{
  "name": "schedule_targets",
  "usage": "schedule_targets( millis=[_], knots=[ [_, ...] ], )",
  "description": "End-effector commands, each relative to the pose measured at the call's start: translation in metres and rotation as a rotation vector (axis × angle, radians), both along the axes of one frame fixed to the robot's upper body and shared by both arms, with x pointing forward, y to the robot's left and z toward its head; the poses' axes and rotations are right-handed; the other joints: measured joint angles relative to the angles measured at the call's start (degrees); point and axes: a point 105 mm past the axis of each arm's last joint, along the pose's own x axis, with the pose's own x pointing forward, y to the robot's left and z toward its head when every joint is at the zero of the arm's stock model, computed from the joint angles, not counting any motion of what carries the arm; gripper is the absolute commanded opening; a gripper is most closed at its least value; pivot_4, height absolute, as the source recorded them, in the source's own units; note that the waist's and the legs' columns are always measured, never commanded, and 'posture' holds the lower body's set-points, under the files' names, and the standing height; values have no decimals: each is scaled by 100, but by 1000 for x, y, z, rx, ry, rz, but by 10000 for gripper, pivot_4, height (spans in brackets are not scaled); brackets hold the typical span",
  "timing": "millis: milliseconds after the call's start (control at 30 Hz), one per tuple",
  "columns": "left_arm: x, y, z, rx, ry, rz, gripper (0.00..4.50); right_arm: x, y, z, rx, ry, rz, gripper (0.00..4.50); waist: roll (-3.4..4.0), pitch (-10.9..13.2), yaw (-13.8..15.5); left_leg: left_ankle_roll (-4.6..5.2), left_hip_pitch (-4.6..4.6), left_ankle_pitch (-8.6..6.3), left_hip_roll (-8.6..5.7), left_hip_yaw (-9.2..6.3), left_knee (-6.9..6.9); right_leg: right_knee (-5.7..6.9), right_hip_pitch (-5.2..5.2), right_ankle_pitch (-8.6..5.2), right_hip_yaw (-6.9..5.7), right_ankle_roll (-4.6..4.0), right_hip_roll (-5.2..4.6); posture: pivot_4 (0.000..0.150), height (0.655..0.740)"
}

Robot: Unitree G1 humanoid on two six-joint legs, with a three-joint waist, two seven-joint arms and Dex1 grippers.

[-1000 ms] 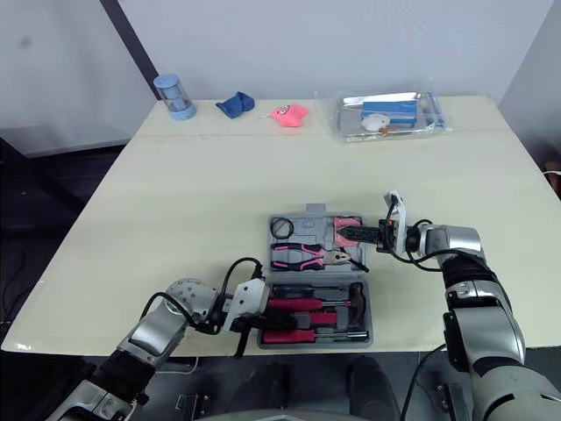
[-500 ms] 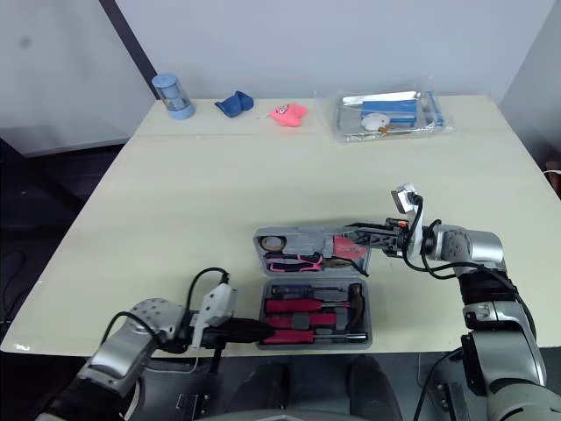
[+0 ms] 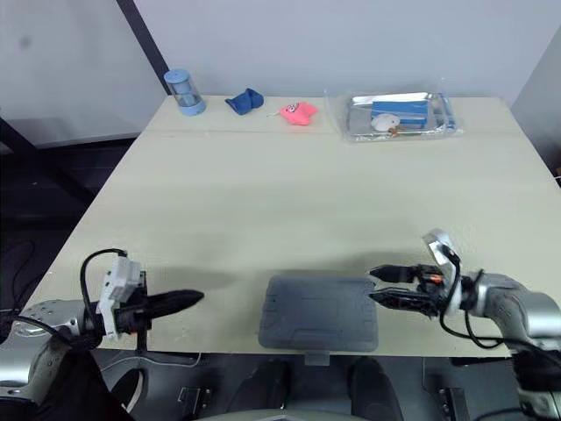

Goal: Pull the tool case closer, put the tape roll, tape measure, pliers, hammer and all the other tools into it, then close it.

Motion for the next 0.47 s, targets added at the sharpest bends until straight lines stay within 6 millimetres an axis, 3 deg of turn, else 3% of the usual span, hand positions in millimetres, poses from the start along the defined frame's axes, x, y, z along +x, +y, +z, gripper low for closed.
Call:
schedule_targets(
  millis=[33, 100, 200, 233, 467],
  knots=[
    [2, 9, 12, -63, -30, 69, 16984, -1, -28, 4, -165, -250, -136, 45000, -11, 5, -3, 0, 0, 0, 1, 0, -1, -1, 0, 0, -1, 0, 0, 1500, 7400],
    [3, 11, 12, -56, -39, 95, 27534, -1, -42, 2, -206, -306, -214, 45000, -15, 7, -26, 0, 1, 0, 2, 0, -1, -1, 0, 0, 0, 0, 1, 1500, 7400],
    [6, 21, 8, 22, -78, 182, 41117, -10, -81, -4, -315, -404, -347, 45000, -15, 7, -22, 0, 7, 0, 5, 10, -1, -1, 1, 0, 8, -1, 3, 1500, 7400],
    [7, 23, 6, 44, -82, 207, 44003, -14, -90, -7, -345, -416, -361, 45000, -18, 7, -15, 0, 7, 0, 5, 11, -1, -2, 2, 0, 9, -1, 2, 1500, 7400],
    [12, 23, 2, 89, -126, 306, 44003, -13, -120, -11, -373, -443, -447, 45000, -21, 9, -24, 0, 10, 0, 6, 19, -3, -14, 7, 2, 16, -1, 2, 1500, 7400]
  ],
)
